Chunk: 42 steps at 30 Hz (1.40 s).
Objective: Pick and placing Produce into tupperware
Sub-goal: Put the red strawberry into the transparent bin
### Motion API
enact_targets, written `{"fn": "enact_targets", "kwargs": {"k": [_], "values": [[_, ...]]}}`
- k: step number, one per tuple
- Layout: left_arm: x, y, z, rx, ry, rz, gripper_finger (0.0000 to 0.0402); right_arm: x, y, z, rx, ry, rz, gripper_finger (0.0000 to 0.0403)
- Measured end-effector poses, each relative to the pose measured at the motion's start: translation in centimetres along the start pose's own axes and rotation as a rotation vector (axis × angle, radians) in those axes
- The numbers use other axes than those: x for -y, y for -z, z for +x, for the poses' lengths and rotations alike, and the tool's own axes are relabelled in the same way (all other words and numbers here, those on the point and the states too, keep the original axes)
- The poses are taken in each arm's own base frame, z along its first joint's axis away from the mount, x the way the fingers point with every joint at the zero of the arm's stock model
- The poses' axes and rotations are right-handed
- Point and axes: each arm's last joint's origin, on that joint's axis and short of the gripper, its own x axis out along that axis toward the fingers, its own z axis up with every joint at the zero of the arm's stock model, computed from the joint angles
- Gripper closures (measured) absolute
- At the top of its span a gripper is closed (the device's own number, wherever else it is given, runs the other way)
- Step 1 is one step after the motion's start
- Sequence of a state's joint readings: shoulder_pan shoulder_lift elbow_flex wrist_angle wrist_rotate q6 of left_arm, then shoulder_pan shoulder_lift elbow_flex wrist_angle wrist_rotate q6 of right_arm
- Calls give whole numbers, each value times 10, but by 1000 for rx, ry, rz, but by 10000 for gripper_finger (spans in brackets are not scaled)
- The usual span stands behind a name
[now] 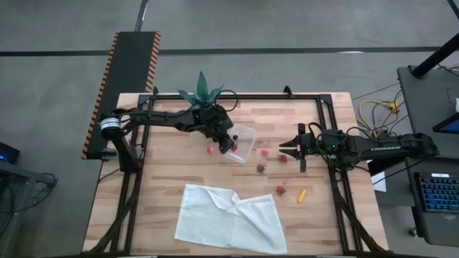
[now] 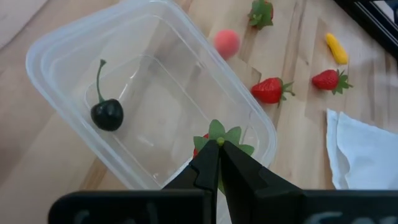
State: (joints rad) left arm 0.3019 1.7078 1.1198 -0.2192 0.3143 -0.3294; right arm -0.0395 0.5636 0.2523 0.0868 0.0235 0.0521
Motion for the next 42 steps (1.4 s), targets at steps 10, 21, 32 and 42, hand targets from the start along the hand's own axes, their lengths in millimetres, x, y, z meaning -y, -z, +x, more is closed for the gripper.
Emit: {"fn": "enact_targets", "kwargs": {"k": [10,21,32,42], "values": [[-3,4,3,-14,-11,-5,401,0,0,0,0,0,0,328],[-4,4,3,6,-72,18,401,0,0,0,0,0,0,323],[-3,3,4,26,-73,52,401,0,0,0,0,0,0,326],[-3,3,4,20,-54,60,402,0,0,0,0,1,0,321]]}}
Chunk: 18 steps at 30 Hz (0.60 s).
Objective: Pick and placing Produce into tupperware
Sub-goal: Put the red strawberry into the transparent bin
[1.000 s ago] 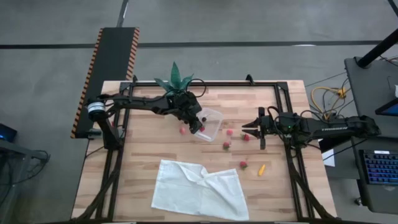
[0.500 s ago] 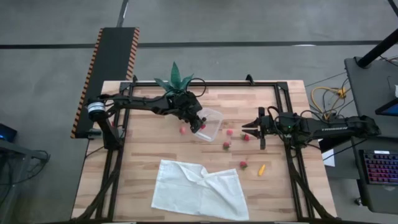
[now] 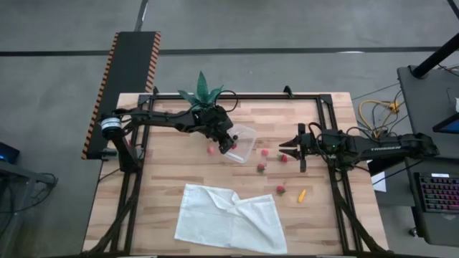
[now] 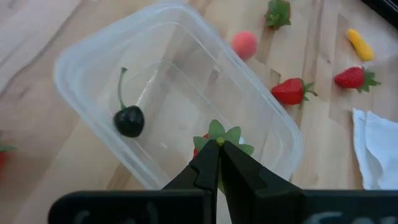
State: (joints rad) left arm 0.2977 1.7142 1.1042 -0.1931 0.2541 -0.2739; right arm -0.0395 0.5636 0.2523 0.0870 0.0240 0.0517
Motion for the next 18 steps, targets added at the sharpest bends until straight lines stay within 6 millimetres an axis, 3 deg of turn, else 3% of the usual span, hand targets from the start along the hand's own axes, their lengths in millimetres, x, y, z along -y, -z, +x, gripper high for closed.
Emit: {"fn": "enact_targets", "kwargs": {"k": [12,18], "values": [[1,0,0,-7,41,12,398,0,0,0,0,0,0,318],[2,-2,0,1,51,15,353,0,0,0,0,0,0,319]]}}
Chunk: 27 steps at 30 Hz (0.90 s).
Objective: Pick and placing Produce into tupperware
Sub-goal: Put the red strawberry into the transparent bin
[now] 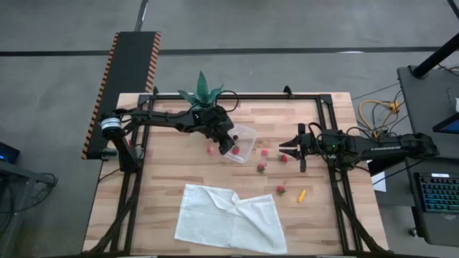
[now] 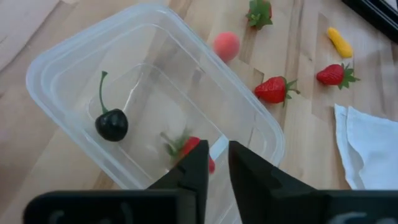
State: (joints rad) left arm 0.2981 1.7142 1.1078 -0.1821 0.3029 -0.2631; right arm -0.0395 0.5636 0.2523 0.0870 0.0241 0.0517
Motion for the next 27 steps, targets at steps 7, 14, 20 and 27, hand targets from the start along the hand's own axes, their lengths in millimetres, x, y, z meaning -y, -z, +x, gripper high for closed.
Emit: {"fn": "enact_targets", "kwargs": {"k": [7,14,20,27], "values": [[1,-5,-1,37,10,-7,315,0,0,0,0,0,0,322],[16,-25,-29,229,61,82,313,0,0,0,0,1,0,317],[38,-25,-85,367,79,219,313,0,0,0,0,2,0,324],[50,25,-137,494,-44,253,313,0,0,0,-1,2,-6,328]]}}
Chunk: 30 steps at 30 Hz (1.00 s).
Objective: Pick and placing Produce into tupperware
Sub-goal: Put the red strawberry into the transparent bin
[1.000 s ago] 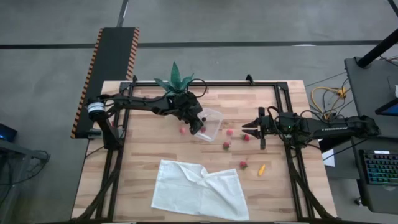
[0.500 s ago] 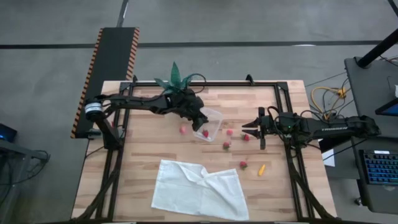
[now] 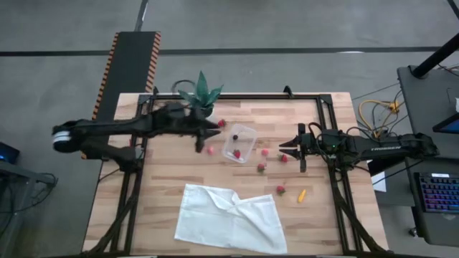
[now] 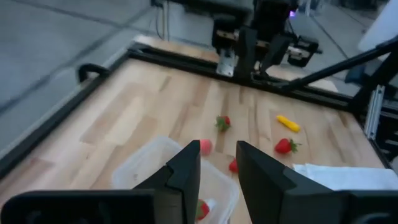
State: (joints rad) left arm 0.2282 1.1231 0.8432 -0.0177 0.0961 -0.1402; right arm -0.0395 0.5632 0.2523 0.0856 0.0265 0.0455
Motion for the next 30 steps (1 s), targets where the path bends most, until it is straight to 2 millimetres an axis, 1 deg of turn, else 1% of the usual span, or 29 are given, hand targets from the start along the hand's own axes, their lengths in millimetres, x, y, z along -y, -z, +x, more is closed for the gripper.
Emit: {"fn": "enact_targets", "kwargs": {"k": [3,6,9,12,14,16,17,21,24,26,28,30], "values": [[2,16,-26,41,2,-9,313,0,0,0,0,0,-19,325],[4,38,-42,91,16,-4,313,0,0,0,1,0,-51,323],[3,58,-54,168,37,4,313,0,0,0,1,0,-81,321],[1,78,-59,237,52,8,313,0,-1,0,-1,1,-95,324],[0,88,-61,288,60,12,313,0,-7,0,5,15,-92,327],[-1,94,-64,338,68,15,313,2,-14,0,-27,89,-56,329],[-1,96,-65,356,71,16,313,3,-16,0,-74,138,-44,329],[-2,99,-67,370,72,23,313,6,-28,-2,-323,262,-24,324],[-2,98,-67,379,73,26,313,5,-39,1,-447,292,18,318],[-2,98,-67,375,73,26,313,5,-46,7,-490,287,44,316],[-2,99,-65,368,72,26,313,4,-47,15,-530,270,52,314],[-2,100,-63,354,70,25,313,3,-43,24,-581,262,48,315]]}}
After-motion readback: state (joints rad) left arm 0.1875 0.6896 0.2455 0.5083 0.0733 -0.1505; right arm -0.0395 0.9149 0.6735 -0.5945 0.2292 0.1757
